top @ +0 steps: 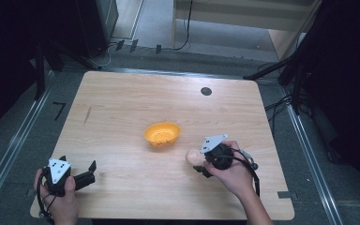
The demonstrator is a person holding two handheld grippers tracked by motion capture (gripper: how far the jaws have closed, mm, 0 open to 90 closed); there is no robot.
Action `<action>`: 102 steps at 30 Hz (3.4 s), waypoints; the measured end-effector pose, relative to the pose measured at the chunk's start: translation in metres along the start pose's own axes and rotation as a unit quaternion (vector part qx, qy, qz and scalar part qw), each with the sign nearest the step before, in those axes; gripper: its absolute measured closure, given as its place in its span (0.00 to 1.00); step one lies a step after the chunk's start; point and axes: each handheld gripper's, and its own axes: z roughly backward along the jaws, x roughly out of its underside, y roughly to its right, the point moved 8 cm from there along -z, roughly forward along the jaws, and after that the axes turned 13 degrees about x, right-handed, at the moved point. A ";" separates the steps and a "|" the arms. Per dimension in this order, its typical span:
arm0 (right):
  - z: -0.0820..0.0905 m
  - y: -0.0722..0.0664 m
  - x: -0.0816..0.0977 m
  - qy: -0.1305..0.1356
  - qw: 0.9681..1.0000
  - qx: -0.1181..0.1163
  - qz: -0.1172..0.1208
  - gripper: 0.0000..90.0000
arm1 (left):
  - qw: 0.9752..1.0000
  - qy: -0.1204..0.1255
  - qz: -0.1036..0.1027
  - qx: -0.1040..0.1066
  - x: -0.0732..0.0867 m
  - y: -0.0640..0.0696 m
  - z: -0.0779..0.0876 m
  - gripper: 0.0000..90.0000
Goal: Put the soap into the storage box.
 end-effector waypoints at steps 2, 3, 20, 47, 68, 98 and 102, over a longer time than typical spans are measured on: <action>0.000 0.002 -0.004 0.002 1.000 -0.002 0.009 0.37 | 1.000 0.000 0.000 0.000 0.000 0.000 0.000 0.00; 0.000 0.002 -0.005 0.002 1.000 -0.004 0.009 0.37 | 1.000 0.000 0.000 0.000 0.000 0.000 0.000 0.00; -0.001 0.010 -0.030 0.024 0.996 -0.033 0.075 0.37 | 1.000 -0.001 0.000 0.000 0.000 0.000 0.000 0.00; -0.020 0.027 -0.075 0.040 0.987 -0.044 0.147 0.37 | 1.000 -0.001 0.003 0.002 0.000 -0.001 0.000 0.00; -0.037 0.032 -0.110 0.051 0.977 -0.090 0.185 0.37 | 1.000 0.002 0.006 0.003 -0.001 -0.002 -0.001 0.00; -0.074 0.033 -0.136 0.021 0.966 -0.141 0.214 0.37 | 1.000 0.005 0.015 0.008 -0.001 -0.003 0.000 0.00; -0.081 0.033 -0.133 0.010 0.966 -0.144 0.215 0.37 | 1.000 0.006 0.016 0.008 -0.001 -0.003 0.000 0.00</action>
